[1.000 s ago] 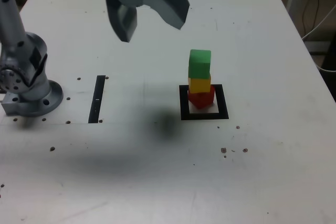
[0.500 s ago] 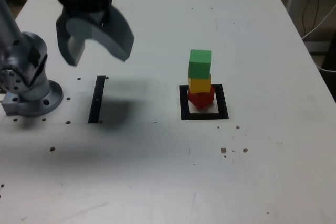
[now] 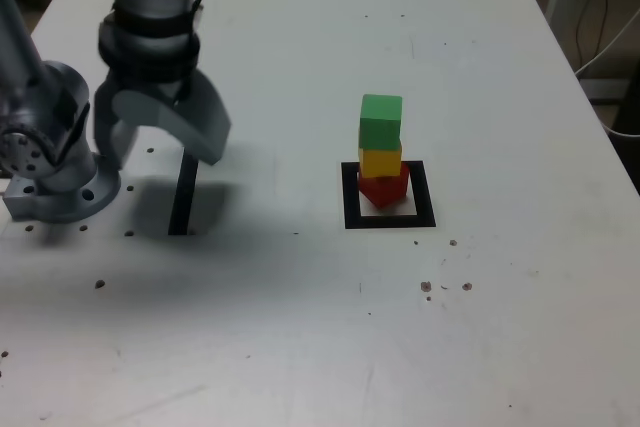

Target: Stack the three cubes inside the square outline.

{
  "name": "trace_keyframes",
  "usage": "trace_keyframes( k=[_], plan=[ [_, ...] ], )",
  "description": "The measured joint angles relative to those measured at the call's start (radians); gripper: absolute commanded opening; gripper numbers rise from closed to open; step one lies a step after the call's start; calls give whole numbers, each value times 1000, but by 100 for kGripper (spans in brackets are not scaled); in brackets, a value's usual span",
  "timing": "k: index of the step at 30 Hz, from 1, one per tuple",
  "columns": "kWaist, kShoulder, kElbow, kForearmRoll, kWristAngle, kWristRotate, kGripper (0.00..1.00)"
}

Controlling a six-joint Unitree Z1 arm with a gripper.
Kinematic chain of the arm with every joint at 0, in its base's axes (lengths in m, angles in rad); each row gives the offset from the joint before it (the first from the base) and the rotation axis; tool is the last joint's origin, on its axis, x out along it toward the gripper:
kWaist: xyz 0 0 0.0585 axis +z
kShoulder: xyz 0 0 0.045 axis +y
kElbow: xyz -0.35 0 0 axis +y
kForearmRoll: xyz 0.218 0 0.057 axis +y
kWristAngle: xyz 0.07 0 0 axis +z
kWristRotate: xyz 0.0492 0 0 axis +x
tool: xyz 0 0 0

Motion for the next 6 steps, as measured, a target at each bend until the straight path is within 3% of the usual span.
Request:
trace_keyframes(
  k=[6],
  plan=[
    [-4, -20, 30, -10, -8, -3, 100]
  ],
)
